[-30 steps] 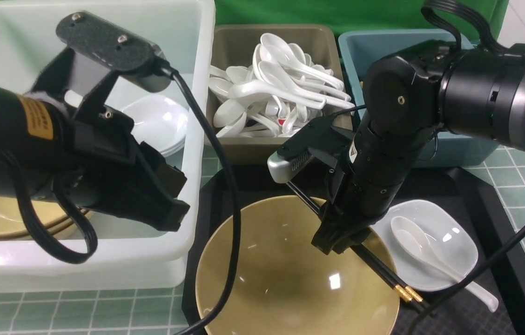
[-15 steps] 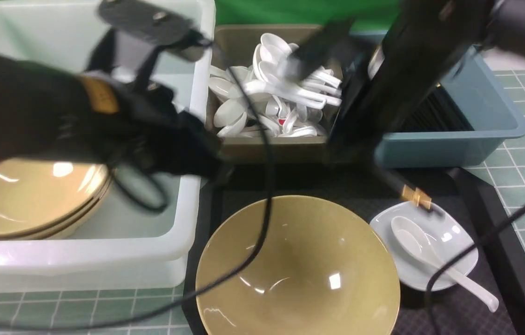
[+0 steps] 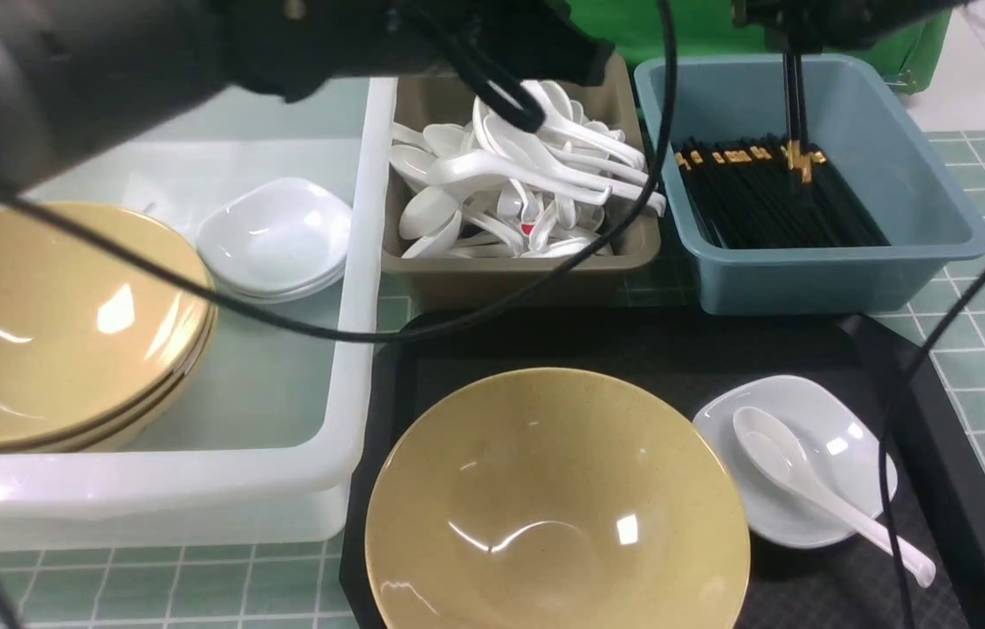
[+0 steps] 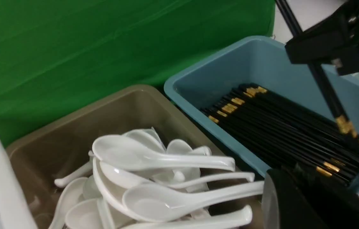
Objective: On blue table put chopsticks spoon bowls plates into blue grey white boxes.
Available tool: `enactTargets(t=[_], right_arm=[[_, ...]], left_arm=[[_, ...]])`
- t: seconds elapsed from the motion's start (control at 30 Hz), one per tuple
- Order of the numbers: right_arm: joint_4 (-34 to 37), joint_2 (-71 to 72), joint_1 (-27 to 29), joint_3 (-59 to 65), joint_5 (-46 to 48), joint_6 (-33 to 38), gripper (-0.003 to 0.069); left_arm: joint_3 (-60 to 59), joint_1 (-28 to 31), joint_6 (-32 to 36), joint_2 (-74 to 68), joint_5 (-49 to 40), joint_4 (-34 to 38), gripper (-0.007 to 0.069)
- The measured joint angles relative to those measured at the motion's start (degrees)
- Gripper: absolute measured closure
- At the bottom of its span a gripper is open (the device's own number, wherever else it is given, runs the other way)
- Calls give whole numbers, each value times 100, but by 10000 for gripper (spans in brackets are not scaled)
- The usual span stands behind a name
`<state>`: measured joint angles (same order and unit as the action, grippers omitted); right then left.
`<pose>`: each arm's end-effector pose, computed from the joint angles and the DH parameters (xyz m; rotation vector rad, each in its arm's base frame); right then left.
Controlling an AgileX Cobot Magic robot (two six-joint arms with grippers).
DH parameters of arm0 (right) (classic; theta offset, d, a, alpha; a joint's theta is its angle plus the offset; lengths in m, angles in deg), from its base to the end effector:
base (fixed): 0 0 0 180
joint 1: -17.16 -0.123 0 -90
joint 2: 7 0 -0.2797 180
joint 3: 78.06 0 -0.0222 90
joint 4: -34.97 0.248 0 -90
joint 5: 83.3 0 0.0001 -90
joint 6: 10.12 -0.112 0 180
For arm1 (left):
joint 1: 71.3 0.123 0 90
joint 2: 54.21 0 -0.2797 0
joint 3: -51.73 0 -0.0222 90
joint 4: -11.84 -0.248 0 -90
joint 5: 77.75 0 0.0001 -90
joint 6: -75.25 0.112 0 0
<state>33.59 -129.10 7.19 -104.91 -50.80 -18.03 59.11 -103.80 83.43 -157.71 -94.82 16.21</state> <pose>0.4790 0.0827 0.2907 -0.0557 2.2327 0.1449 0.3505 -0.2263 0.3465 0.6375 1.8861 -0.3450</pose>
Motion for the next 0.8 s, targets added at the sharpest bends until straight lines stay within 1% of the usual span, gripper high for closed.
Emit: enactTargets(t=[0.1, 0.17, 0.2, 0.23, 0.27, 0.3, 0.33, 0.4, 0.43, 0.5, 0.57, 0.67, 0.7, 0.8], right_arm=[[0, -413, 72, -104, -115, -20, 498], [0, -601, 88, -187, -43, 62, 468], [8, -685, 88, -245, 88, 102, 434], [47, -743, 98, -357, 447, 258, 358], [53, -742, 98, -357, 501, 278, 358], [94, -725, 98, -574, 1079, 542, 251], [105, -709, 98, -623, 1220, 616, 231], [138, -558, 98, -813, 1992, 1051, 149], [170, -492, 98, -869, 2210, 1175, 120], [213, -121, 70, -930, 3127, 1670, 69], [271, 172, 55, -850, 3589, 1924, 63], [383, 629, 13, -429, 3739, 2071, 71], [461, 1003, -47, 67, 3765, 2134, 81], [521, 1688, -220, 1107, 3770, 2177, 100]], left_arm=[[5, 0, 0, -148, 22, 0, 637], [5, 0, 0, -177, 15, 0, 637], [5, 0, 0, -177, -15, 0, 637], [5, 0, 0, -147, -100, 0, 637], [5, 0, 0, -138, -118, 0, 637], [5, 0, 2, -22, -442, 0, 637], [5, 0, 7, 15, -528, 0, 637], [5, 0, 52, 238, -901, 0, 637], [5, 0, 76, 360, -1168, 0, 637], [7, 0, 199, 790, -1912, 5, 637], [11, 0, 372, 1071, -2327, 24, 637], [11, 0, 641, 1364, -2822, 178, 637], [11, 0, 914, 1504, -3122, 403, 637], [11, 0, 1512, 1675, -3455, 1063, 637]])
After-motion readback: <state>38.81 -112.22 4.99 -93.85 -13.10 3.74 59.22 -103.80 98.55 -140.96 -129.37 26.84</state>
